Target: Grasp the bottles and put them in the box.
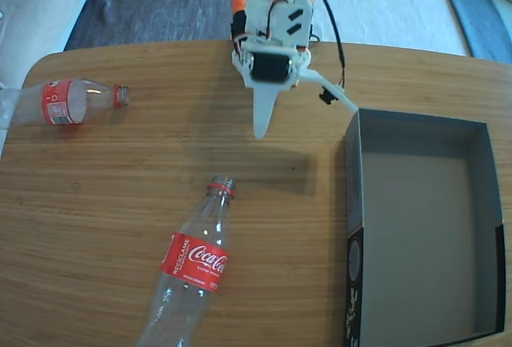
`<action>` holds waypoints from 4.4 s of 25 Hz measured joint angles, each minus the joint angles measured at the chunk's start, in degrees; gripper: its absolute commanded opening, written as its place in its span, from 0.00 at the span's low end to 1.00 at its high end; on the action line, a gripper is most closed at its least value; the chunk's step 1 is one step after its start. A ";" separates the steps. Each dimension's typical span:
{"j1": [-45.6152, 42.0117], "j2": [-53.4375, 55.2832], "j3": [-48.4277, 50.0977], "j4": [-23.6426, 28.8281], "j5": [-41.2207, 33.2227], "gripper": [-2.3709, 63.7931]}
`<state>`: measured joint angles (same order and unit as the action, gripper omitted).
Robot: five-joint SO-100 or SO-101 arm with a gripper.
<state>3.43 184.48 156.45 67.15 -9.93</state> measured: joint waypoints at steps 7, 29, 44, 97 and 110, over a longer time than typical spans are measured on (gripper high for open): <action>0.18 -16.87 -13.10 0.00 0.00 0.03; 0.18 -59.24 -51.77 1.49 -21.88 0.04; -0.62 -69.43 -68.47 19.25 -29.36 0.04; 12.92 -89.91 -56.25 4.75 -84.64 0.81; 13.18 -100.81 -56.69 -2.55 -84.90 0.81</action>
<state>16.61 83.67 99.76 64.60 -94.83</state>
